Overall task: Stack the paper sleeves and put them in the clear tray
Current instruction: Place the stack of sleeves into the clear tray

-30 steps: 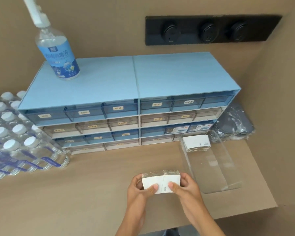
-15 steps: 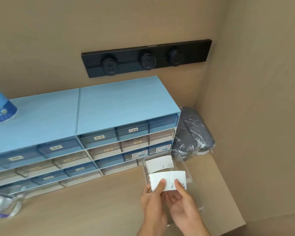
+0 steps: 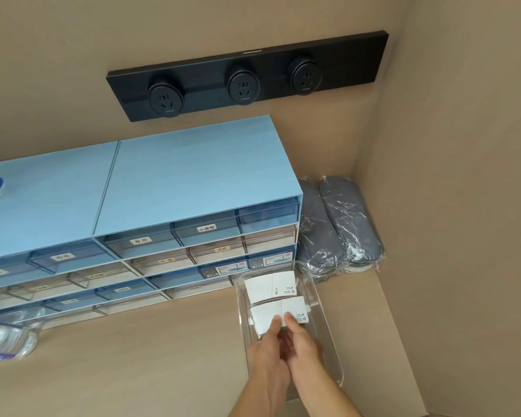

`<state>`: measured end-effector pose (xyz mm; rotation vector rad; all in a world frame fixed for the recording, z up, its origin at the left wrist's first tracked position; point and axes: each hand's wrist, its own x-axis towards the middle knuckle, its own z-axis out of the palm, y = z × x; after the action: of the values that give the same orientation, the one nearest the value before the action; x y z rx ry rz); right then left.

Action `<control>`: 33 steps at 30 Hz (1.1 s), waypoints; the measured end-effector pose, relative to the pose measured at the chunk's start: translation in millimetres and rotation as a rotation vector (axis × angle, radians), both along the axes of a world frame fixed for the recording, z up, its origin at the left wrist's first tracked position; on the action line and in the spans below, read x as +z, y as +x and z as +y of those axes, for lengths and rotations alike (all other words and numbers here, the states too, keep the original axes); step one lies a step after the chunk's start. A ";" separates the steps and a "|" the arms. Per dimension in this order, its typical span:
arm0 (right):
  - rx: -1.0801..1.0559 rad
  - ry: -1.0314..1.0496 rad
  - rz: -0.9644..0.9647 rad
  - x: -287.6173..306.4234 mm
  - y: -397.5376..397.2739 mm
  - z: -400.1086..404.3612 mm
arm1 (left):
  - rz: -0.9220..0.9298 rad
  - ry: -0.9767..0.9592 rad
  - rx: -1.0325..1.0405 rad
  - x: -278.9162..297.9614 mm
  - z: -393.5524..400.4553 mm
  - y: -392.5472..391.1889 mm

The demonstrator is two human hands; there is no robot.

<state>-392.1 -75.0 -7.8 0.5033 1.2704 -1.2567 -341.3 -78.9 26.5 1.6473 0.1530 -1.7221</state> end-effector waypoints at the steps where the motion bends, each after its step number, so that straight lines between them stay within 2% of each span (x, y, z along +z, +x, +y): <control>1: 0.018 0.020 0.008 -2.9 -1.4 -1.8 | 0.003 0.023 -0.001 -3.1 -2.2 0.1; 5: 0.048 0.065 0.007 -11.6 -5.0 -5.7 | -0.020 0.065 0.002 -12.6 -4.6 -2.8; 11: 0.137 0.086 0.054 -14.2 -4.2 -10.0 | -0.125 0.029 -0.021 -18.5 -3.4 -8.5; 25: 0.406 0.092 0.402 -14.7 -16.5 -9.9 | -0.246 0.034 -0.211 -22.6 -21.3 -8.6; 33: 0.425 0.127 0.437 -14.6 -9.9 -10.7 | -0.310 0.035 -0.277 -20.5 -21.5 -5.7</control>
<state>-402.0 -85.8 -22.4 0.0305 1.7254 -0.9527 -346.9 -100.4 6.0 2.0129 -0.2031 -1.6388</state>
